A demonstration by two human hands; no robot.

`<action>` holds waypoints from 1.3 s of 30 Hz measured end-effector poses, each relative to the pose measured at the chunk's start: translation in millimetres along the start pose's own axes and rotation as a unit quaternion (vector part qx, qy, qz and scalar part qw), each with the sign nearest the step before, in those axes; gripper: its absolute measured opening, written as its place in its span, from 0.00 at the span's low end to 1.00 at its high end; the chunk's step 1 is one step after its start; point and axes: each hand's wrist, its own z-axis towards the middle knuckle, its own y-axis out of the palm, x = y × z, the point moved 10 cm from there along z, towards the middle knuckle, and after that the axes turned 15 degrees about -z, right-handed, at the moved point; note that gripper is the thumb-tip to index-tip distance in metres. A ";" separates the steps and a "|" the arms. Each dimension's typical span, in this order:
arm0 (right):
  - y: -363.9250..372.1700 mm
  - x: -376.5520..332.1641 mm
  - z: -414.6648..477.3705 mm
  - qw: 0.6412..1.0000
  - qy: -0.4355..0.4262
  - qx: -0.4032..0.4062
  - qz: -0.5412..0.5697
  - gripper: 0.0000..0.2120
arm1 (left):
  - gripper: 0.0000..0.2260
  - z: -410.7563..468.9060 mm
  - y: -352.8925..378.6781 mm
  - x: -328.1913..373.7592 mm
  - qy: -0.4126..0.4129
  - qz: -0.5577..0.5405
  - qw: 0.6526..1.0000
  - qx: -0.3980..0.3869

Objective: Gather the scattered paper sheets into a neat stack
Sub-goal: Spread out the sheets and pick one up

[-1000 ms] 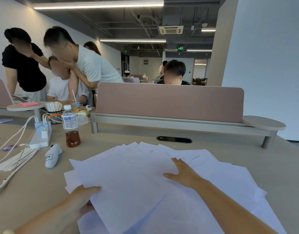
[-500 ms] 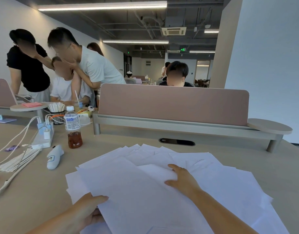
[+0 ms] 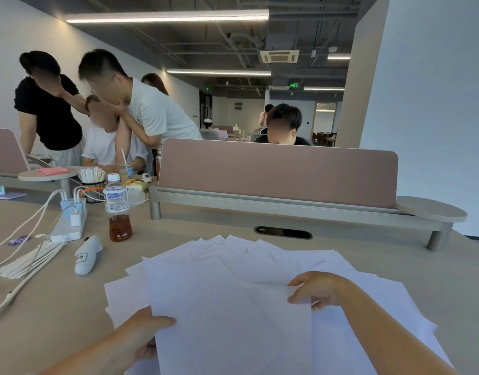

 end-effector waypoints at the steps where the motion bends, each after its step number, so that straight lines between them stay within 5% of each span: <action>1: 1.0 1.5 -1.4 1.000 -0.003 -0.004 -0.017 0.13 | 0.19 -0.9 1.1 1.8 0.006 0.004 1.000 -0.002; 4: -1.3 5.4 -6.8 1.000 -0.007 0.012 -0.017 0.11 | 0.18 -0.3 5.6 6.3 0.021 0.014 1.000 -0.013; 8: -9.6 24.2 -13.3 0.988 -0.023 0.070 0.139 0.05 | 0.11 5.4 10.6 13.1 0.043 0.005 0.999 0.000; 13: 9.7 43.5 -18.1 0.921 -0.053 0.070 0.379 0.09 | 0.11 9.1 32.0 28.6 0.105 0.007 0.994 0.009; 18: 29.5 31.4 -26.2 0.863 -0.116 0.026 0.490 0.10 | 0.23 16.3 50.0 45.7 0.167 -0.026 0.986 0.006; 21: 36.1 16.6 -39.7 0.871 -0.165 -0.013 0.462 0.17 | 0.16 15.0 71.1 51.6 0.163 -0.079 0.982 -0.050; 24: 43.5 2.5 -57.8 0.908 -0.206 -0.070 0.357 0.28 | 0.23 17.2 79.4 54.1 0.142 -0.078 0.984 -0.079; 28: 40.2 -11.5 -76.8 0.929 -0.240 -0.122 0.254 0.24 | 0.27 13.7 82.2 72.6 0.191 -0.017 0.980 -0.051; 36: -42.2 -46.9 -78.1 0.930 -0.205 0.215 0.216 0.09 | 0.12 -7.6 104.0 127.3 0.322 -0.029 0.946 -0.031; 39: -43.8 -51.7 -81.6 0.916 -0.201 0.264 0.224 0.06 | 0.15 -13.1 108.0 134.1 0.340 -0.044 0.939 -0.030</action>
